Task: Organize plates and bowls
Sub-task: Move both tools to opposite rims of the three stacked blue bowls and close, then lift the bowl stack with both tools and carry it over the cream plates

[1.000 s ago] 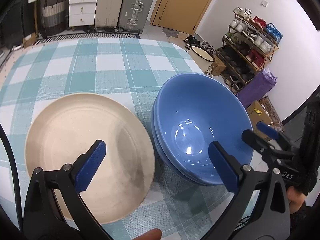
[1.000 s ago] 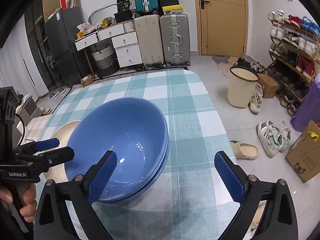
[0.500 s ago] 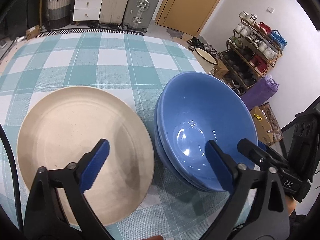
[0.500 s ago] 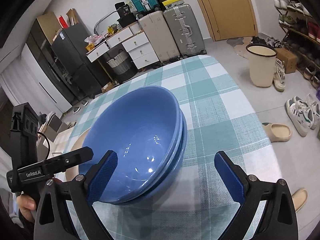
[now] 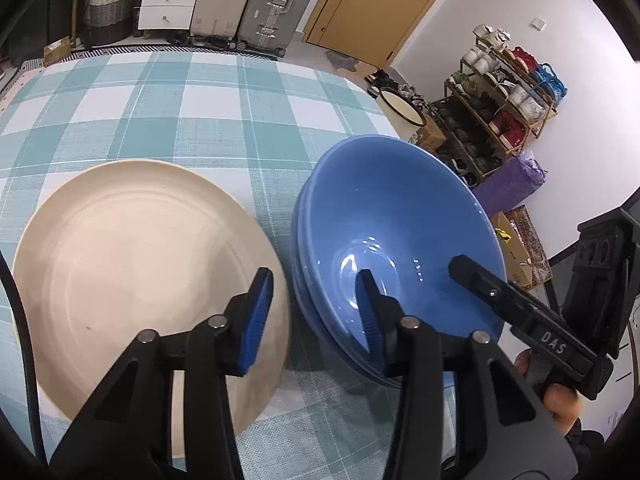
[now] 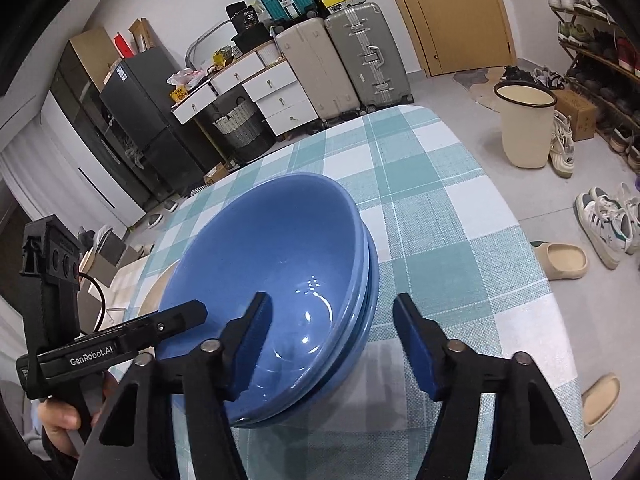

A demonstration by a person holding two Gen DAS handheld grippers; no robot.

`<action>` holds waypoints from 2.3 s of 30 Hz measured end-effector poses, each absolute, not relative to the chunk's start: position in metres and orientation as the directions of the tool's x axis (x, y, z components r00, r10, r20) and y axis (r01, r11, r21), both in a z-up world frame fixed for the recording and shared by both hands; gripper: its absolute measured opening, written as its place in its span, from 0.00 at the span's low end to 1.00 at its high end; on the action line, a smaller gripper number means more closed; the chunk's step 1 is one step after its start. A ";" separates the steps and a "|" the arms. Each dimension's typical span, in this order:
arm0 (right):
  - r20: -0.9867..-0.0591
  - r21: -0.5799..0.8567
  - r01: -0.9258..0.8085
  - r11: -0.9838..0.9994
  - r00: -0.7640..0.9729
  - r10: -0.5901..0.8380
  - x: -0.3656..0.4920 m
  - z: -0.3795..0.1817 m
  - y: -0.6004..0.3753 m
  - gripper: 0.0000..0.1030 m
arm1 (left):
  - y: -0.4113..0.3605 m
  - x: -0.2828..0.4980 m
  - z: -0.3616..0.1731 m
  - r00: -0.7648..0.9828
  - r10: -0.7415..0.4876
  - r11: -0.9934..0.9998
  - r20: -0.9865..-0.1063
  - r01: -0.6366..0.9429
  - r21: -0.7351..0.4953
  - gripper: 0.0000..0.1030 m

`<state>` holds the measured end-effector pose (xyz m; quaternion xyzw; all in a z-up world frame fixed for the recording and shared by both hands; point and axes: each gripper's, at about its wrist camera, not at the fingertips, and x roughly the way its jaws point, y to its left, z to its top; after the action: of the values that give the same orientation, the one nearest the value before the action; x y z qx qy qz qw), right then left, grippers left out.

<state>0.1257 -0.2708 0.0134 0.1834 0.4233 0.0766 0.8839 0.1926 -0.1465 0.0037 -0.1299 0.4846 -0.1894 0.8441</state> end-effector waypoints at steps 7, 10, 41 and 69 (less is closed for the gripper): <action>-0.722 0.375 0.028 0.927 0.636 0.273 0.124 0.014 -0.271 0.34 | -0.155 0.187 0.008 0.480 -0.425 0.905 -0.767 0.216 -0.366 0.25; -0.721 0.373 0.027 0.928 0.637 0.271 0.124 0.014 -0.271 0.33 | -0.157 0.186 0.009 0.485 -0.413 0.911 -0.771 0.218 -0.351 0.25; -0.655 0.317 -0.060 0.947 0.708 0.264 0.115 0.083 -0.236 0.33 | -0.114 0.149 0.099 0.635 -0.371 0.928 -0.678 0.229 -0.293 0.25; -0.687 0.319 -0.253 0.914 0.603 0.406 0.166 0.060 -0.112 0.34 | -0.003 0.131 0.090 0.665 -0.157 0.978 -0.730 0.005 -0.206 0.25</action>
<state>0.1661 -0.1122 0.0595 0.0946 0.4054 0.1850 0.8902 0.1313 -0.0025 0.0903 -0.0936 0.4068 -0.0447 0.9076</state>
